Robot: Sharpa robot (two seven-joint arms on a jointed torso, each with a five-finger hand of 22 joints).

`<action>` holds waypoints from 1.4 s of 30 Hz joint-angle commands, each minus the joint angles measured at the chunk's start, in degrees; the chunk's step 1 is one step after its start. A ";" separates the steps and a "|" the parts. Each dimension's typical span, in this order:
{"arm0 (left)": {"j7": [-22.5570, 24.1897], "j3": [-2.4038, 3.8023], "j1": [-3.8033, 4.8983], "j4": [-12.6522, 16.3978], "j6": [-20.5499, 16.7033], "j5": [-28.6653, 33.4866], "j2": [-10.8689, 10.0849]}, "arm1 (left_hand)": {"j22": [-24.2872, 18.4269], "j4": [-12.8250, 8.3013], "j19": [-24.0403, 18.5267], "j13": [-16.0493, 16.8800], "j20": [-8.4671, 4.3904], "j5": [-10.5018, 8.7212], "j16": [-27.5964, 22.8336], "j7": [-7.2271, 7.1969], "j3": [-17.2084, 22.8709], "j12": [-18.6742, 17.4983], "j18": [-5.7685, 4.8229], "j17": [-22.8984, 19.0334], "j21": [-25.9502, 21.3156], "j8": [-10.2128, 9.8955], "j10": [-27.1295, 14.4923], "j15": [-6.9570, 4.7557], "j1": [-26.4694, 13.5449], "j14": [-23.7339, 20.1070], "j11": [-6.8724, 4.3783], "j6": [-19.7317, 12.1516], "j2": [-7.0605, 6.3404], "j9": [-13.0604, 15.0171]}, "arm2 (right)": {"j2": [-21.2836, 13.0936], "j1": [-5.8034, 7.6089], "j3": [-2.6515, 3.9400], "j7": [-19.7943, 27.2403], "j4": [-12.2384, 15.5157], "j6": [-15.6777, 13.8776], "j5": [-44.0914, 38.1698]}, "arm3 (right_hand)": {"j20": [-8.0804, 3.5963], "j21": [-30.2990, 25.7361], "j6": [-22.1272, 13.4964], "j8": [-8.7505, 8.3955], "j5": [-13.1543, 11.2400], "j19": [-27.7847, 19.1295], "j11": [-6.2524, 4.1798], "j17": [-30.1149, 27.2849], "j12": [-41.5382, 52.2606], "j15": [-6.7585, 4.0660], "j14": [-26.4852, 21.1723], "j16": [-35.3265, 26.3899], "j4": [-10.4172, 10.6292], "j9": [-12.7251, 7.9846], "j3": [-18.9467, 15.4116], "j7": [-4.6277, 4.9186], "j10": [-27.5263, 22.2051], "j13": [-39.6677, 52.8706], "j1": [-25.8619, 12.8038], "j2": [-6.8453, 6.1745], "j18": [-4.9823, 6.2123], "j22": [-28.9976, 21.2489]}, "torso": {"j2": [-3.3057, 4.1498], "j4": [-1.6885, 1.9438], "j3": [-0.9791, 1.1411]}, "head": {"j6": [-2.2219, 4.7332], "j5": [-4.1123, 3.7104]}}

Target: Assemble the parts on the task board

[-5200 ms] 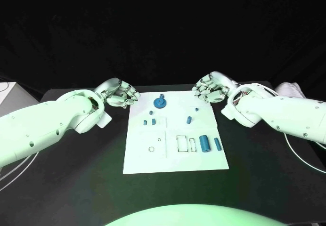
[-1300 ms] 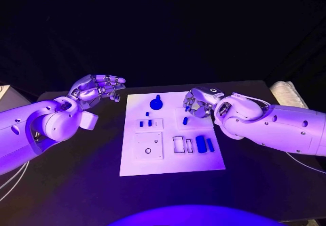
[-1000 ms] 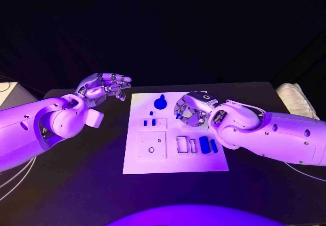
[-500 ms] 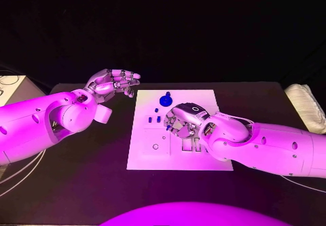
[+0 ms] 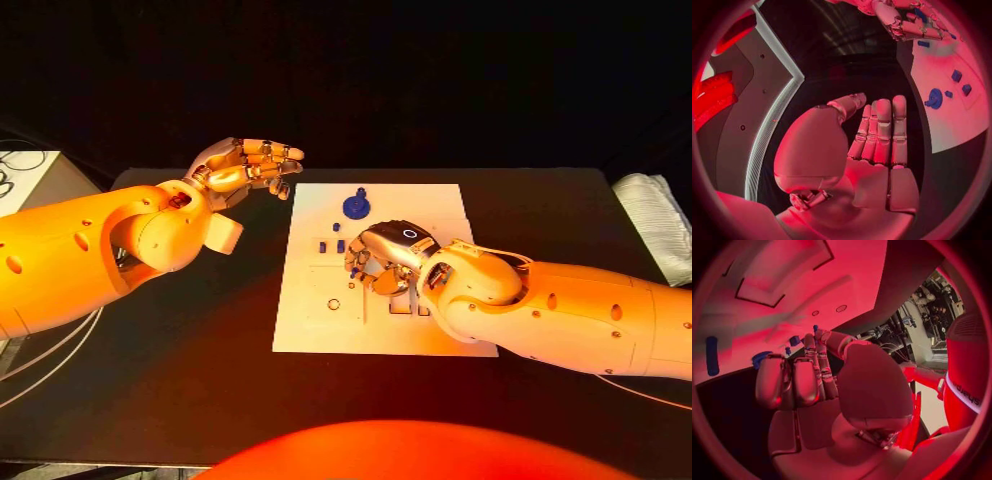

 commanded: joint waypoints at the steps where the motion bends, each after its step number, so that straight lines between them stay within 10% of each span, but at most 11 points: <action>1: 0.12 0.05 0.01 0.17 0.68 -0.14 0.03 | -0.05 -0.03 0.37 0.09 0.04 0.23 -0.20 -0.08 -0.29 0.33 0.45 -0.08 -0.25 0.21 -0.47 0.04 0.32 -0.07 0.07 -0.45 0.34 0.06 | 0.15 -0.09 -0.04 -0.13 0.00 0.96 -1.22 | 0.02 0.27 0.23 0.19 0.23 0.21 -1.49 -0.05 0.05 -0.35 2.13 0.16 0.01 -0.05 0.40 -0.04 1.87 0.09 -0.08 0.69 -1.03 -0.01 | -0.01 -0.05 0.02 | -0.23 0.06; 42: -0.21 0.05 0.01 0.10 1.03 -0.14 -0.19 | -0.21 -0.02 0.58 0.07 0.02 0.25 -0.27 -0.06 -0.45 0.41 0.43 -0.17 -0.41 0.34 -0.62 0.06 0.39 -0.02 0.10 -0.46 0.36 0.08 | 1.79 -1.45 -0.49 -0.55 -2.29 2.35 -2.24 | 0.03 0.39 0.15 0.22 0.27 0.26 -1.45 0.00 -0.02 -0.32 2.14 0.27 -0.08 0.08 0.49 0.00 1.88 0.12 -0.17 0.70 -1.06 0.14 | -0.03 0.05 0.01 | -1.15 0.27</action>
